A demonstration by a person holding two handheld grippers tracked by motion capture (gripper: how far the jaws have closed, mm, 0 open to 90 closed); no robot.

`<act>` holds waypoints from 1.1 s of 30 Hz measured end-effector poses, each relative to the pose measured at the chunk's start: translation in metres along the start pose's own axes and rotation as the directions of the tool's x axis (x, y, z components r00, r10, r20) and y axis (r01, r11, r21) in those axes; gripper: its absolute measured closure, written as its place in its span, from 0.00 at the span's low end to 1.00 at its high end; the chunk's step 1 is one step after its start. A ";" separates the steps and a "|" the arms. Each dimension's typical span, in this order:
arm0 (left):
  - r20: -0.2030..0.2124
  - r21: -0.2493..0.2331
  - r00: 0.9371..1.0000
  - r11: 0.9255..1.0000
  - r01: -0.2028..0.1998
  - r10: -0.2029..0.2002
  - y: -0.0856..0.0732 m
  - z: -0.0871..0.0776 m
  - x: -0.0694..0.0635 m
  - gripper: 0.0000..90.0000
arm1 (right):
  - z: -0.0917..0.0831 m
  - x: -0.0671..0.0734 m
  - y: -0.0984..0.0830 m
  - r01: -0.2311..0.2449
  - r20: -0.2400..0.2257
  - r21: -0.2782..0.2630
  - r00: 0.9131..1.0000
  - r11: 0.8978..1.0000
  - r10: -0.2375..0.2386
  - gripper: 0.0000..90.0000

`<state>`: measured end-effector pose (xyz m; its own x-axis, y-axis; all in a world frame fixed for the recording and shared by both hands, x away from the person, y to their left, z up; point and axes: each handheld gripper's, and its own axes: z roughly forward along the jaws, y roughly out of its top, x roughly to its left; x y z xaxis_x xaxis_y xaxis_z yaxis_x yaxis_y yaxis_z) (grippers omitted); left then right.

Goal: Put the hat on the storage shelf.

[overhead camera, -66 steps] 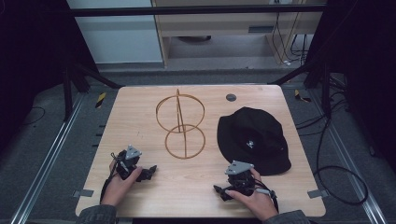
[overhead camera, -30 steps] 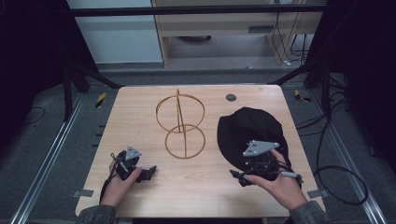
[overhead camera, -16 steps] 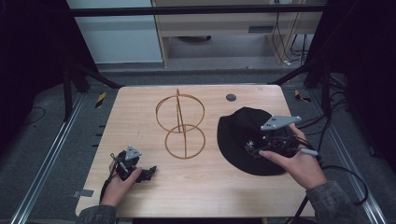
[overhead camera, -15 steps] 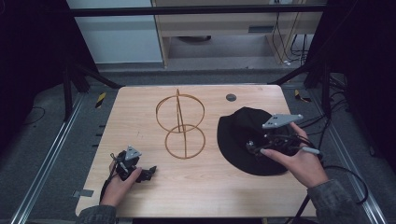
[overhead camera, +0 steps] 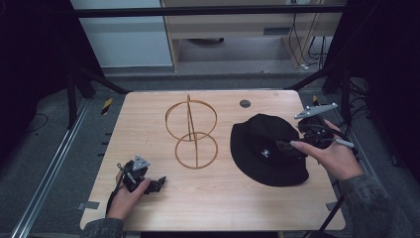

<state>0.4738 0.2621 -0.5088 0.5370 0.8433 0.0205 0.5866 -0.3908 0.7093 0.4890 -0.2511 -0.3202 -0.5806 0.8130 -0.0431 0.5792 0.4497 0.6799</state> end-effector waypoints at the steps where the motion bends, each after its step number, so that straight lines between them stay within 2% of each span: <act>1: 0.001 -0.002 1.000 1.000 0.001 -0.001 0.000 0.000 0.000 0.00 | 0.001 -0.002 0.000 -0.005 -0.005 0.004 1.000 1.000 0.005 0.07; 9: 0.001 -0.002 1.000 1.000 0.001 -0.001 0.000 0.000 0.000 0.00 | 0.017 -0.011 0.000 -0.031 -0.037 0.046 0.999 0.998 0.033 0.09; 21: 0.001 -0.003 1.000 1.000 0.000 0.000 0.000 0.000 0.000 0.00 | 0.039 -0.018 0.005 -0.047 -0.031 0.101 0.998 0.994 0.050 0.15; 22: 0.001 -0.003 1.000 1.000 0.000 0.000 0.000 0.000 0.000 0.00 | 0.041 -0.019 0.005 -0.037 -0.030 0.101 0.999 0.994 0.040 0.15; 23: 0.000 -0.001 1.000 1.000 0.000 0.000 0.000 0.000 0.000 0.00 | 0.042 -0.019 0.006 -0.049 -0.031 0.102 0.998 0.994 0.052 0.15; 33: 0.000 -0.001 1.000 1.000 0.000 0.000 0.000 0.000 0.000 0.00 | 0.059 -0.023 0.008 -0.053 -0.028 0.136 0.998 0.989 0.057 0.14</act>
<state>0.4734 0.2619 -0.5088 0.5369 0.8434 0.0208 0.5861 -0.3906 0.7099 0.5408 -0.2441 -0.3570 -0.5624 0.8267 0.0163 0.6814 0.4521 0.5756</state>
